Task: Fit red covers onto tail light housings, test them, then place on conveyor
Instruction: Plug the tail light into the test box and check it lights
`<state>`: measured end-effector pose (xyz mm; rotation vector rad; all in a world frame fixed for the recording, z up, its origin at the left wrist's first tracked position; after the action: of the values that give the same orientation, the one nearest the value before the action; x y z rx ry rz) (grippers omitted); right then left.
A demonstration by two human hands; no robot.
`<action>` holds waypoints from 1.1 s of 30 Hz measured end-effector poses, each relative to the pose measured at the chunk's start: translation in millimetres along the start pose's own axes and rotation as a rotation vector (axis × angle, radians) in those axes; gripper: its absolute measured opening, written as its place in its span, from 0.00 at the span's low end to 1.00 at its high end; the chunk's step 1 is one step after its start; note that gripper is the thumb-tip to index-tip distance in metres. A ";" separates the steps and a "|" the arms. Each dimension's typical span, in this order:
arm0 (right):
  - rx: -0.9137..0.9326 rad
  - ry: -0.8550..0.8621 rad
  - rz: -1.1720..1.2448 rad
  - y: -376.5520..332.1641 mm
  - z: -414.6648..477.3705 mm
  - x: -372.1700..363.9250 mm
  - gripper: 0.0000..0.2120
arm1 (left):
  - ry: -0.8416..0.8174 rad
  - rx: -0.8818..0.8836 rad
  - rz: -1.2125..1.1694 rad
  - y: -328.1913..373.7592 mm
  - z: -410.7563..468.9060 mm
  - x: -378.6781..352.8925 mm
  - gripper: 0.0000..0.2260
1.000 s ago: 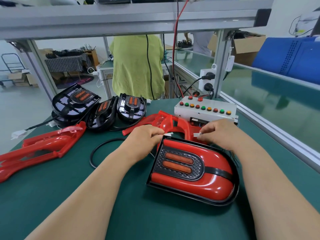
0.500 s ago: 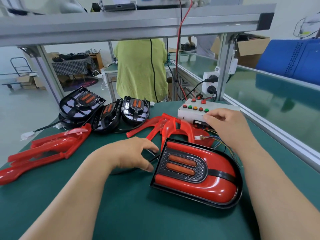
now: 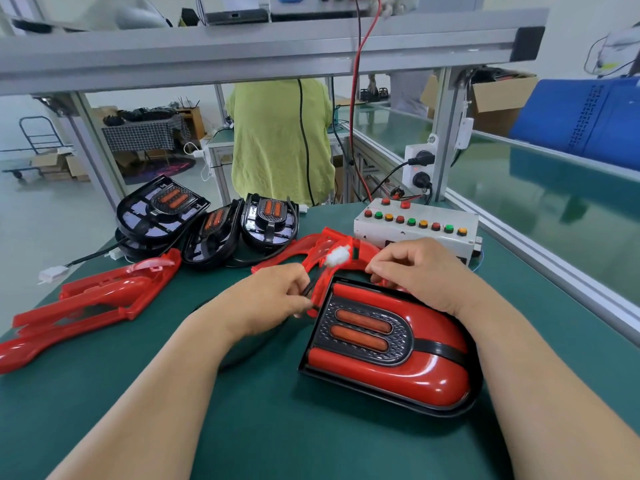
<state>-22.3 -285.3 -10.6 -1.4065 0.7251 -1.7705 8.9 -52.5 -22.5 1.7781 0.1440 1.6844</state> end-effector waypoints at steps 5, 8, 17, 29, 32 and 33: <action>-0.006 0.010 0.024 -0.5 0.0 -0.6 0.06 | 0.001 0.009 -0.185 8.3 1.2 -2.4 0.09; -0.017 0.020 0.049 -1.0 0.4 -1.3 0.06 | 0.022 0.060 -0.373 12.7 3.0 -12.1 0.09; -0.001 0.035 0.045 -2.5 0.4 -2.6 0.05 | -0.015 0.088 -0.435 18.6 4.4 -22.1 0.19; 0.004 0.050 0.053 0.5 2.8 -1.7 0.07 | -0.053 -0.052 -0.435 22.0 3.3 -25.2 0.23; -0.034 0.097 0.148 4.6 3.1 4.1 0.06 | -0.035 -0.070 -0.422 20.8 4.0 -24.0 0.16; -0.052 0.114 0.205 6.6 3.4 7.0 0.06 | -0.044 -0.068 -0.433 19.0 4.2 -23.8 0.16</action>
<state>-18.4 -294.6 -11.3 -1.2245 0.9470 -1.6906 2.1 -80.9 -32.2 1.5932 0.4158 1.3235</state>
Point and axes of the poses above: each hand's wrist, its own z-axis towards the middle knuckle, its own x-axis out of the back of the hand, y = z × x, the point moved 3 cm from there along z, towards the middle knuckle, and after that the axes turned 6 degrees about y, right-handed, at the moved point
